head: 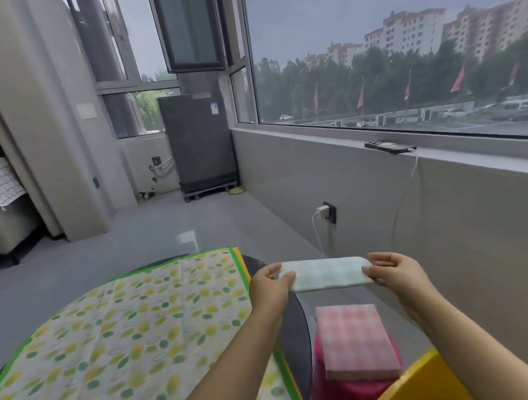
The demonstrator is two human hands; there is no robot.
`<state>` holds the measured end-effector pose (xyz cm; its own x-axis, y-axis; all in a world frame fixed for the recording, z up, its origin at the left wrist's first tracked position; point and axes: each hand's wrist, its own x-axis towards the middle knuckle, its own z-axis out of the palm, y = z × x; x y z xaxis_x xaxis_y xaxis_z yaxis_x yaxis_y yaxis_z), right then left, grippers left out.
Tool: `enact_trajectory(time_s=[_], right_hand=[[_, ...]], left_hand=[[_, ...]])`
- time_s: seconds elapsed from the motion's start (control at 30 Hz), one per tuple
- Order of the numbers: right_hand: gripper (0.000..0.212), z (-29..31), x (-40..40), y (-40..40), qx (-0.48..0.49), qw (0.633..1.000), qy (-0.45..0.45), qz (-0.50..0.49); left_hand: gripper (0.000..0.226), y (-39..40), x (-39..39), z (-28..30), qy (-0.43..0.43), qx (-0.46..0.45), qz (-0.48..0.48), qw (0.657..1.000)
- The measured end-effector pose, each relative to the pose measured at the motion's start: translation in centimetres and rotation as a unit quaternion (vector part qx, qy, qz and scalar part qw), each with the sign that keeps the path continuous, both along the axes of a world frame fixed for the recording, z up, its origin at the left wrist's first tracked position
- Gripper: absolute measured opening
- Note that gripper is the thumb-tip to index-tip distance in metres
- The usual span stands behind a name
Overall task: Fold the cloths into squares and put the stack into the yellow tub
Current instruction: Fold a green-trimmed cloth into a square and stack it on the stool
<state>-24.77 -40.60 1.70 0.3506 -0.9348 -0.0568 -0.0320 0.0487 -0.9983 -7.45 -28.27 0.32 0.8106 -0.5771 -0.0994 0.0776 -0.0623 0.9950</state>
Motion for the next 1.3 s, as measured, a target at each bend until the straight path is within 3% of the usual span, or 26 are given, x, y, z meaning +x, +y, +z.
enact_trajectory(time_s=[0.3,0.73,1.0,1.3], right_hand=[[0.035,-7.2,-3.9,-7.0,0.116,0.991,-0.014,-0.065],[0.033,-18.1,-2.8,-8.9,0.045,0.997,0.038,-0.041],[0.032,-25.2,-2.2,-6.9,0.024,0.981,0.186,-0.043],[0.030,-26.7,-2.3,-6.6,-0.033,0.971,0.234,-0.044]], left_hand=[[0.046,-9.1,-4.2,-6.0,0.078,0.053,-0.037,0.995],[0.064,-13.8,-6.3,-16.3,0.073,0.126,0.090,0.985],[0.053,-10.8,-7.0,-24.5,0.064,0.188,0.091,0.976],[0.042,-10.4,-7.4,-25.4,-0.005,0.194,0.077,0.978]])
